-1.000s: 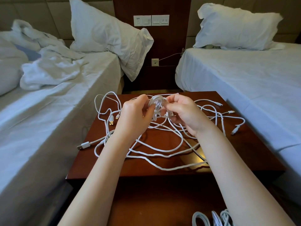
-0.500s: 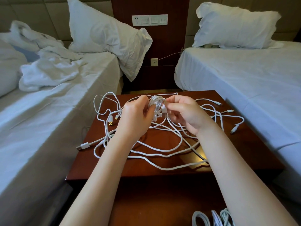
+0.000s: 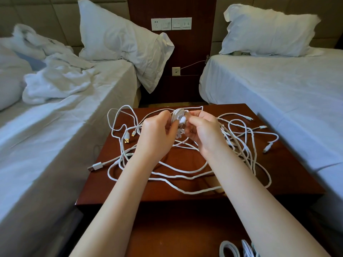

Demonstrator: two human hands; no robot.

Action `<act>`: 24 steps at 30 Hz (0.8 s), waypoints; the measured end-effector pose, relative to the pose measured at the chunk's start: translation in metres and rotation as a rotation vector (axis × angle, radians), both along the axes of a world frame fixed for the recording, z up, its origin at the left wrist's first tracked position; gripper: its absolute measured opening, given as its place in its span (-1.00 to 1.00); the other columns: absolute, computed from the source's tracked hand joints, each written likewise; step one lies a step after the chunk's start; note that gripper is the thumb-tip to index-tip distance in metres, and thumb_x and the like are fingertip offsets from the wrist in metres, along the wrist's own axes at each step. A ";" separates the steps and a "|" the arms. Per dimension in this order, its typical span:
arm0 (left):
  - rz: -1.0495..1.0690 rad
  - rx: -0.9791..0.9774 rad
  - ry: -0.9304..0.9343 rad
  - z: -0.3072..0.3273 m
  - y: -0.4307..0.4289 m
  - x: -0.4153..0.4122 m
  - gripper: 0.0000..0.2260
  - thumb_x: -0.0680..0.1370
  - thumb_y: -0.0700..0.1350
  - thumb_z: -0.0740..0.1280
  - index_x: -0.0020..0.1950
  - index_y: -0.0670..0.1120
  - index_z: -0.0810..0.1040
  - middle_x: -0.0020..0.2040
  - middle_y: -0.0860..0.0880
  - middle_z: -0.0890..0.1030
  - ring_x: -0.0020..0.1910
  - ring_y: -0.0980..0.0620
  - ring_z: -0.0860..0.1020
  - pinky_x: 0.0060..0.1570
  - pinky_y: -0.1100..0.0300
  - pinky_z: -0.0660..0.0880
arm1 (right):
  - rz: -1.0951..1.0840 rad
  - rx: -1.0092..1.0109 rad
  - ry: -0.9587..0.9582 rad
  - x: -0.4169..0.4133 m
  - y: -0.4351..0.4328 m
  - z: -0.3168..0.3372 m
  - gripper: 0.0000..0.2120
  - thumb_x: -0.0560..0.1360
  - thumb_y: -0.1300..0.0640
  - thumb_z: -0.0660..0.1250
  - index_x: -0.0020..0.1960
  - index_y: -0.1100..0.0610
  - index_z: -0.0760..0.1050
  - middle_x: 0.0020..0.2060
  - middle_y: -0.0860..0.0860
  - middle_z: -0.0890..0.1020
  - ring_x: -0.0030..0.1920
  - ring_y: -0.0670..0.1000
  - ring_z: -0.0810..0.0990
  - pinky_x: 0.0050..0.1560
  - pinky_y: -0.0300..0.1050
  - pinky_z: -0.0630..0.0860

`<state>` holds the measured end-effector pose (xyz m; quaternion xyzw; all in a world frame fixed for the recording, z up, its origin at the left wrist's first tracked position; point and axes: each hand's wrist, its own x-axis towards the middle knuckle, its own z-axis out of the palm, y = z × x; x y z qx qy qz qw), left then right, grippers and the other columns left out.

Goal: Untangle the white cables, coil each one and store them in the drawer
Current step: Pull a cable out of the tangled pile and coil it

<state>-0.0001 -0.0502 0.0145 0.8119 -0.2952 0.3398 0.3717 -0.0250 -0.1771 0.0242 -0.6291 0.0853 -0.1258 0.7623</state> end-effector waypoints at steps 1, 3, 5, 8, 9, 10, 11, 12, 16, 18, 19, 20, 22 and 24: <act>0.009 -0.003 0.016 0.000 0.001 0.000 -0.75 0.49 -0.28 0.40 -0.26 -0.08 0.37 -0.42 0.15 0.35 -0.48 0.24 0.33 -0.38 0.50 0.34 | 0.005 -0.033 -0.003 0.000 0.000 0.000 -0.91 0.58 0.25 0.28 0.04 0.20 0.55 -0.38 0.00 0.58 -0.41 -0.13 0.53 -0.25 -0.22 0.57; 0.030 -0.021 0.040 0.002 0.001 -0.001 -0.75 0.50 -0.28 0.40 -0.27 -0.09 0.38 -0.42 0.20 0.33 -0.49 0.24 0.33 -0.38 0.53 0.32 | 0.067 -0.081 -0.033 -0.003 -0.003 0.002 -0.94 0.57 0.26 0.30 0.01 0.18 0.54 -0.41 -0.03 0.60 -0.40 -0.12 0.57 -0.26 -0.23 0.57; 0.034 -0.033 0.032 0.004 0.000 -0.003 -0.74 0.49 -0.28 0.40 -0.28 -0.09 0.37 -0.42 0.23 0.31 -0.50 0.26 0.31 -0.40 0.54 0.31 | 0.137 -0.113 -0.073 -0.006 -0.008 0.007 -0.94 0.54 0.28 0.34 0.02 0.21 0.52 -0.38 -0.02 0.63 -0.37 -0.09 0.61 -0.28 -0.25 0.56; 0.035 -0.037 0.042 0.003 -0.001 -0.003 -0.75 0.49 -0.28 0.40 -0.27 -0.09 0.38 -0.42 0.23 0.32 -0.51 0.25 0.32 -0.40 0.52 0.31 | 0.177 -0.190 -0.087 -0.009 -0.012 0.010 -0.79 0.48 0.27 0.41 0.09 0.24 0.50 -0.27 0.03 0.66 -0.31 -0.07 0.65 -0.26 -0.25 0.56; 0.032 -0.036 0.055 0.003 -0.001 -0.003 -0.75 0.50 -0.28 0.39 -0.27 -0.09 0.38 -0.42 0.22 0.33 -0.51 0.23 0.34 -0.40 0.52 0.31 | 0.176 -0.201 -0.084 -0.010 -0.011 0.010 -0.78 0.48 0.27 0.42 0.10 0.24 0.50 -0.25 0.04 0.65 -0.31 -0.08 0.64 -0.25 -0.24 0.56; 0.029 -0.035 0.061 0.003 -0.001 -0.003 -0.75 0.50 -0.28 0.39 -0.27 -0.08 0.37 -0.42 0.22 0.32 -0.51 0.22 0.37 -0.40 0.53 0.31 | 0.173 -0.189 -0.079 -0.009 -0.011 0.009 -0.79 0.48 0.28 0.41 0.10 0.24 0.50 -0.25 0.04 0.65 -0.32 -0.08 0.63 -0.25 -0.23 0.56; 0.025 -0.034 0.060 0.003 -0.001 -0.003 -0.74 0.50 -0.29 0.39 -0.28 -0.08 0.36 -0.42 0.23 0.31 -0.50 0.21 0.39 -0.40 0.54 0.30 | 0.172 -0.157 -0.074 -0.009 -0.010 0.008 -0.80 0.48 0.29 0.40 0.09 0.24 0.51 -0.26 0.03 0.65 -0.33 -0.09 0.62 -0.26 -0.23 0.56; 0.023 -0.028 0.057 0.004 -0.001 -0.004 -0.74 0.50 -0.29 0.39 -0.28 -0.08 0.36 -0.43 0.23 0.31 -0.50 0.21 0.39 -0.40 0.54 0.29 | 0.170 -0.121 -0.069 -0.008 -0.010 0.008 -0.82 0.49 0.31 0.38 0.09 0.25 0.52 -0.27 0.02 0.64 -0.34 -0.10 0.60 -0.27 -0.24 0.55; 0.013 0.003 0.074 0.006 0.000 -0.006 -0.75 0.51 -0.26 0.39 -0.28 -0.10 0.37 -0.43 0.20 0.31 -0.51 0.22 0.31 -0.40 0.51 0.31 | 0.173 0.010 -0.044 -0.005 -0.012 0.006 -0.89 0.53 0.35 0.31 0.01 0.21 0.54 -0.35 0.00 0.61 -0.36 -0.10 0.55 -0.32 -0.26 0.52; 0.006 0.010 0.093 0.006 0.000 -0.006 -0.75 0.51 -0.26 0.39 -0.29 -0.10 0.37 -0.44 0.19 0.32 -0.51 0.21 0.30 -0.41 0.51 0.30 | 0.151 0.014 -0.046 -0.004 -0.010 0.004 -0.89 0.53 0.35 0.30 0.02 0.22 0.54 -0.36 -0.01 0.61 -0.38 -0.12 0.54 -0.32 -0.26 0.52; 0.003 0.008 0.104 0.005 0.001 -0.005 -0.75 0.51 -0.25 0.39 -0.29 -0.10 0.37 -0.44 0.18 0.33 -0.51 0.20 0.30 -0.41 0.50 0.30 | 0.131 -0.001 -0.051 -0.004 -0.009 0.004 -0.89 0.53 0.34 0.30 0.03 0.23 0.54 -0.38 -0.04 0.61 -0.40 -0.14 0.55 -0.32 -0.26 0.52; 0.001 0.007 0.116 0.005 0.001 -0.005 -0.75 0.51 -0.25 0.38 -0.29 -0.10 0.37 -0.44 0.17 0.33 -0.50 0.19 0.31 -0.42 0.49 0.30 | 0.109 -0.018 -0.059 -0.003 -0.007 0.004 -0.89 0.52 0.34 0.30 0.04 0.23 0.53 -0.40 -0.06 0.61 -0.41 -0.15 0.55 -0.32 -0.26 0.52; -0.003 0.012 0.138 0.006 0.002 -0.004 -0.77 0.52 -0.24 0.38 -0.28 -0.11 0.39 -0.43 0.14 0.36 -0.49 0.18 0.33 -0.42 0.48 0.31 | 0.066 -0.053 -0.087 -0.003 -0.003 0.002 -0.88 0.52 0.35 0.31 0.04 0.26 0.53 -0.39 -0.06 0.62 -0.41 -0.16 0.56 -0.34 -0.26 0.53; -0.003 0.023 0.153 0.007 0.003 -0.004 -0.77 0.52 -0.24 0.38 -0.28 -0.10 0.39 -0.43 0.13 0.36 -0.49 0.16 0.33 -0.41 0.47 0.32 | 0.039 -0.070 -0.100 -0.002 -0.001 0.002 -0.86 0.51 0.35 0.31 0.06 0.29 0.53 -0.35 -0.01 0.62 -0.41 -0.14 0.56 -0.34 -0.26 0.54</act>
